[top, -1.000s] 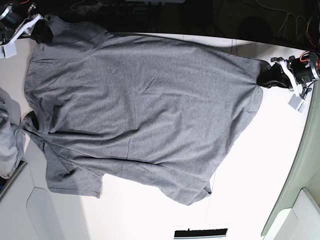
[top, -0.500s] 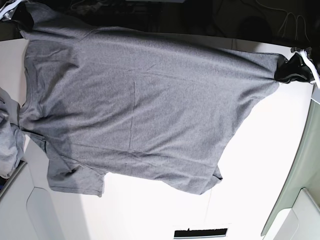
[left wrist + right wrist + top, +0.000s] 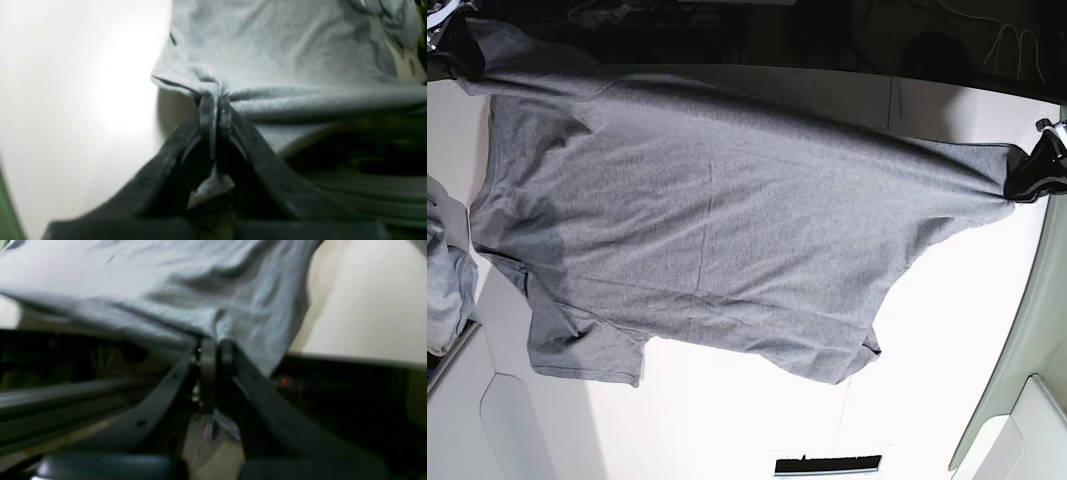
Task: Layout the t-shirt on the table in an organized manner, then fold the t-shirt properly
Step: 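Lift the shirt with both grippers and shake it taut between them, then lay the shirt down and fold its side over with both grippers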
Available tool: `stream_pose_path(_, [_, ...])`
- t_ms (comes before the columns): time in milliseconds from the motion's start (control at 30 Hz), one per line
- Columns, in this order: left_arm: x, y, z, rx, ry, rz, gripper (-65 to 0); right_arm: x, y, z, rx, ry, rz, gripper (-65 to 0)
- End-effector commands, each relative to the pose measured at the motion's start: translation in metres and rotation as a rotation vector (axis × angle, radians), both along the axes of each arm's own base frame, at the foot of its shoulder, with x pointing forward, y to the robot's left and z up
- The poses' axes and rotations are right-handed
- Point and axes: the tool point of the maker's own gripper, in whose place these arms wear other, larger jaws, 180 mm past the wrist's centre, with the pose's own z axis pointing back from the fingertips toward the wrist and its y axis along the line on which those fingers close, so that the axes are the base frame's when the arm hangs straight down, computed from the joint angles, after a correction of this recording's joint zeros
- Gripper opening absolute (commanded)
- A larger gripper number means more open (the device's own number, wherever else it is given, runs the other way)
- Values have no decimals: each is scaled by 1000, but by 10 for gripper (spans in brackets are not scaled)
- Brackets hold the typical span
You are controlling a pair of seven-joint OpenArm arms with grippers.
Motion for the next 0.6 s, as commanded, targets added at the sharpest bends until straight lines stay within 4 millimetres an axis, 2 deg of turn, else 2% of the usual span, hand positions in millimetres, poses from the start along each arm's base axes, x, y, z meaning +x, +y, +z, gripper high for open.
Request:
stream_pose_path(0, [15, 2, 18, 18, -79, -4, -650, 10, -4, 10, -25, -47, 2, -650])
stream_pose_path(133, [39, -8, 16, 84, -133, -45, -650, 29, -8, 15, -38, -108, -6, -650])
stream_pose_path(300, [67, -37, -10, 121, -127, -135, -650, 50, -9, 10, -10, -145, -16, -650])
stream_pose_path(567, [108, -36, -47, 169, -88, -148, -650, 91, -14, -20, 70, -167, -71, -650])
